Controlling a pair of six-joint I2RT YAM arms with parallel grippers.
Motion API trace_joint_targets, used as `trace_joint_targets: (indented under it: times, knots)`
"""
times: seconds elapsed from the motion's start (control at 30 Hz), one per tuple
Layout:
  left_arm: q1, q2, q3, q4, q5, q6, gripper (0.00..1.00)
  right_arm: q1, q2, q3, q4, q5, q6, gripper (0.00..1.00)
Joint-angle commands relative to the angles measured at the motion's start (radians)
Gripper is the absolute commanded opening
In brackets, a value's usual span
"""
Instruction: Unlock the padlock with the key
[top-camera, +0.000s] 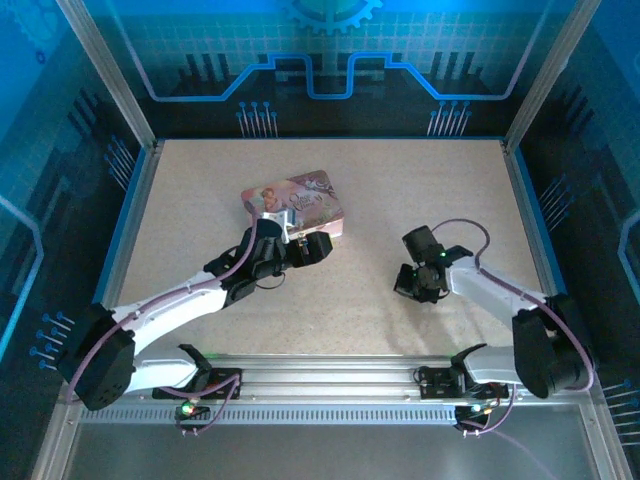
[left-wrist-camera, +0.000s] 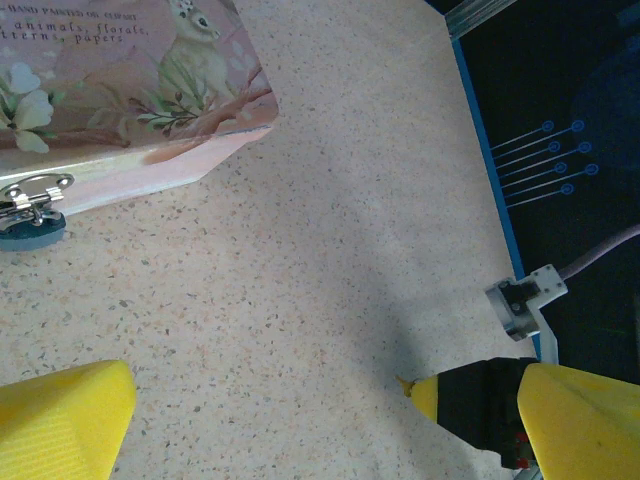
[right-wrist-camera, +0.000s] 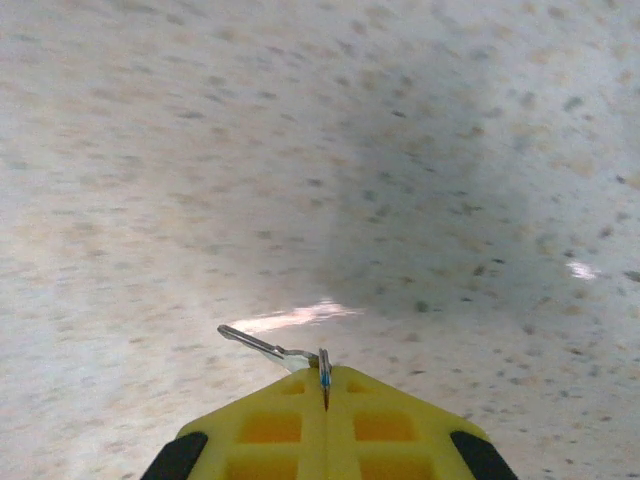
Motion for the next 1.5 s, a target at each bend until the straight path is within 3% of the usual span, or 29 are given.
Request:
trace_joint_targets:
  times: [0.0, 0.1, 0.37, 0.53, 0.77, 1.17, 1.47]
  knots:
    - [-0.008, -0.024, 0.035, 0.002, 0.008, -0.007, 0.99, 0.009, -0.063, -0.013, 0.089, -0.069, 0.039, 0.00]
    - [-0.009, -0.013, 0.049, 0.019, 0.042, -0.018, 0.98, 0.009, -0.107, -0.006, 0.135, -0.110, 0.074, 0.00]
    - [-0.021, 0.087, 0.117, 0.131, 0.194, -0.042, 0.81, 0.011, -0.204, -0.011, 0.369, -0.243, 0.233, 0.00]
    - [-0.054, 0.160, 0.182, 0.164, 0.230, -0.044, 0.72, 0.021, -0.219, 0.016, 0.403, -0.286, 0.289, 0.00]
    - [-0.095, 0.244, 0.247, 0.170, 0.238, -0.039, 0.58, 0.051, -0.224, 0.046, 0.403, -0.312, 0.326, 0.00]
    - [-0.110, 0.289, 0.267, 0.180, 0.225, -0.053, 0.48, 0.094, -0.227, 0.062, 0.417, -0.318, 0.356, 0.00]
    - [-0.111, 0.296, 0.269, 0.183, 0.230, -0.055, 0.28, 0.108, -0.217, 0.073, 0.434, -0.320, 0.371, 0.00]
